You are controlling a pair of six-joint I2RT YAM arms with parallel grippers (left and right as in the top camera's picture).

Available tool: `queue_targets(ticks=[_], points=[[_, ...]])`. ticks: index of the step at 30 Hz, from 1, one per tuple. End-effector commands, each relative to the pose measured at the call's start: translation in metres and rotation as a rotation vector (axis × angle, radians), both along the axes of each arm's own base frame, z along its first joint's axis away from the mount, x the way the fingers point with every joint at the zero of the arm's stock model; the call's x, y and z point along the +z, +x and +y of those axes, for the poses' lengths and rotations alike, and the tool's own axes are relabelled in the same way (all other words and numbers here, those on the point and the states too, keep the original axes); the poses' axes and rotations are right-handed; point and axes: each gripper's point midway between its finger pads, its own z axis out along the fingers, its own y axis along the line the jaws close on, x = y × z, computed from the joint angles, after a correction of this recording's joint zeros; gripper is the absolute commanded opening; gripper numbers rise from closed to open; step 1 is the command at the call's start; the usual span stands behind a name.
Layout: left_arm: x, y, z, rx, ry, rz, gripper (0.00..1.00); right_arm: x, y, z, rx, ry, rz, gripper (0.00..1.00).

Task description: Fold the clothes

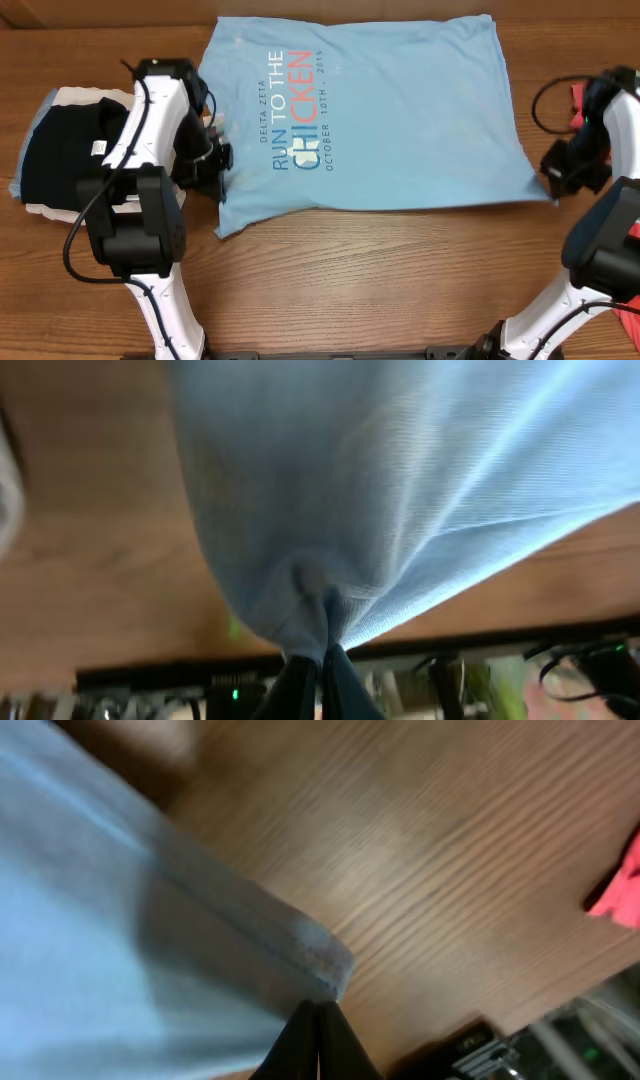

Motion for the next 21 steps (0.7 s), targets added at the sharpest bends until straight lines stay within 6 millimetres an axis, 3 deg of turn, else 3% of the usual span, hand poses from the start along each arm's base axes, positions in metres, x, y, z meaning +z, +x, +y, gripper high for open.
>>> queue_targets(ticks=[1,5,10,21], points=[[-0.007,-0.031,0.007,0.010,0.044,0.085,0.04,0.003,-0.027,-0.017,-0.120,-0.043,-0.021,0.04],[-0.008,-0.053,0.018,0.032,0.127,0.040,0.04,0.009,-0.040,-0.029,-0.223,-0.042,-0.099,0.04],[0.012,-0.078,0.019,0.089,0.156,-0.111,0.04,0.032,-0.045,-0.036,-0.264,-0.072,-0.174,0.04],[0.056,-0.086,0.020,0.169,0.167,-0.364,0.04,0.078,-0.053,-0.030,-0.261,-0.133,-0.306,0.04]])
